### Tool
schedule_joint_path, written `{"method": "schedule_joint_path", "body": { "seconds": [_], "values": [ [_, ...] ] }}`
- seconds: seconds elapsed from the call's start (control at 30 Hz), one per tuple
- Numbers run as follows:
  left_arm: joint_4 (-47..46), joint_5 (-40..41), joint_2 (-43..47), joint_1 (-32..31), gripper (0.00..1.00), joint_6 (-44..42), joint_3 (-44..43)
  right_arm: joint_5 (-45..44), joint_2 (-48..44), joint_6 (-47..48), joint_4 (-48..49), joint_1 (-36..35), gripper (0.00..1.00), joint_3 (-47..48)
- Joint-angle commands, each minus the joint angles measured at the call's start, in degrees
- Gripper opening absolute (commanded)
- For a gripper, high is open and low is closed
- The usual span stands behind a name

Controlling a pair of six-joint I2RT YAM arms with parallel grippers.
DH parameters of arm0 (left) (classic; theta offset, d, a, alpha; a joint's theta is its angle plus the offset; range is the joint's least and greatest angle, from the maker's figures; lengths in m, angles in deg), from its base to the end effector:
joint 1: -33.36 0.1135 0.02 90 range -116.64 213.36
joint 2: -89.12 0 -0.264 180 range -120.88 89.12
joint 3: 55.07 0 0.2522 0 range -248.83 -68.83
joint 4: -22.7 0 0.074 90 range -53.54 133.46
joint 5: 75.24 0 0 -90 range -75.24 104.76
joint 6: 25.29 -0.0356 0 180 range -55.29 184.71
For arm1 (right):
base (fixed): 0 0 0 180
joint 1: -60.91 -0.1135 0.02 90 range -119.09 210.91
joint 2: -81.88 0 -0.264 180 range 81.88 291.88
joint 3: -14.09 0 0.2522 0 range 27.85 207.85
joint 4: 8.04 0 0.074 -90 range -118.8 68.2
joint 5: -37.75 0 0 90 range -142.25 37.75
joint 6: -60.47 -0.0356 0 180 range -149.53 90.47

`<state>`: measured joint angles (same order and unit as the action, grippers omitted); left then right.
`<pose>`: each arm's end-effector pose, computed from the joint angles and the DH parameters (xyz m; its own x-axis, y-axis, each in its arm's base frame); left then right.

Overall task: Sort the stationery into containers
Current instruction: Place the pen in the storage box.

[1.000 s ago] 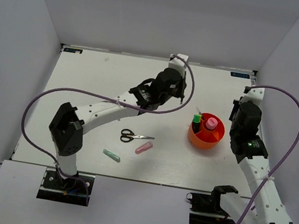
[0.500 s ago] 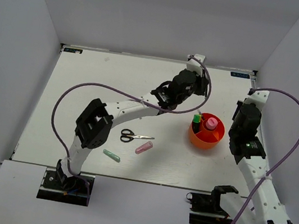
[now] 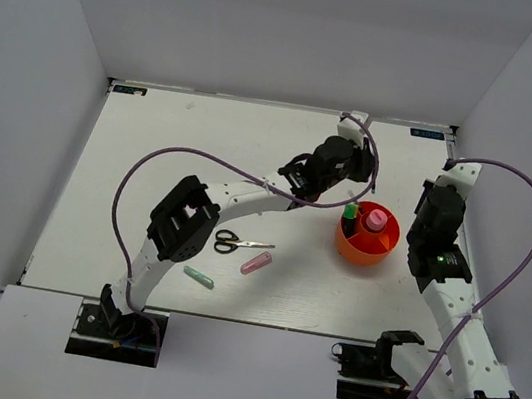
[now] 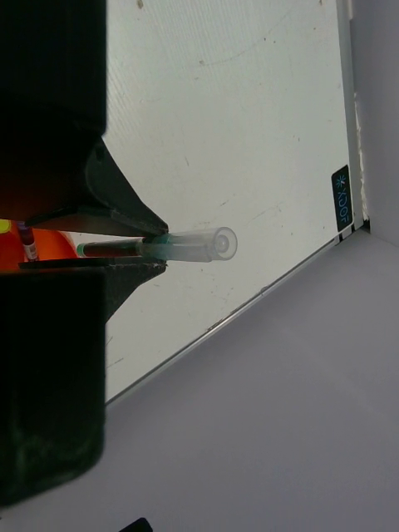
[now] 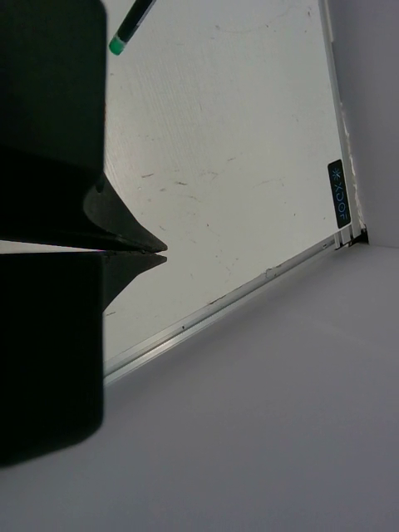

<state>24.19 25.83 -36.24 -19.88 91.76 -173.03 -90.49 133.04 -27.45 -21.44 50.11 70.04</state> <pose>0.3230 -0.4209 0.2795 -0.3883 -0.2259 -0.8934 0.5571 0.7147 -0.4229 0.2070 0.0171 0.3249 -0.1634 -0.0602 -0.9847 0.4483 0.8846 -0.1285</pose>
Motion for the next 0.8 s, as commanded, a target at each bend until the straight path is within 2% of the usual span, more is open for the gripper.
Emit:
{"method": "schedule_joint_path", "body": {
  "seconds": [0.0,0.77],
  "values": [
    [-1.53,-3.16,1.35,-0.56,0.00,0.99,1.10,-1.32,-0.27,-0.06,3.86,0.44,0.00,-0.36],
    [0.49,-3.69,-1.82,-2.40,0.00,-2.09,3.22,1.41,-0.79,-1.38,2.45,2.28,0.00,-0.62]
  ]
}}
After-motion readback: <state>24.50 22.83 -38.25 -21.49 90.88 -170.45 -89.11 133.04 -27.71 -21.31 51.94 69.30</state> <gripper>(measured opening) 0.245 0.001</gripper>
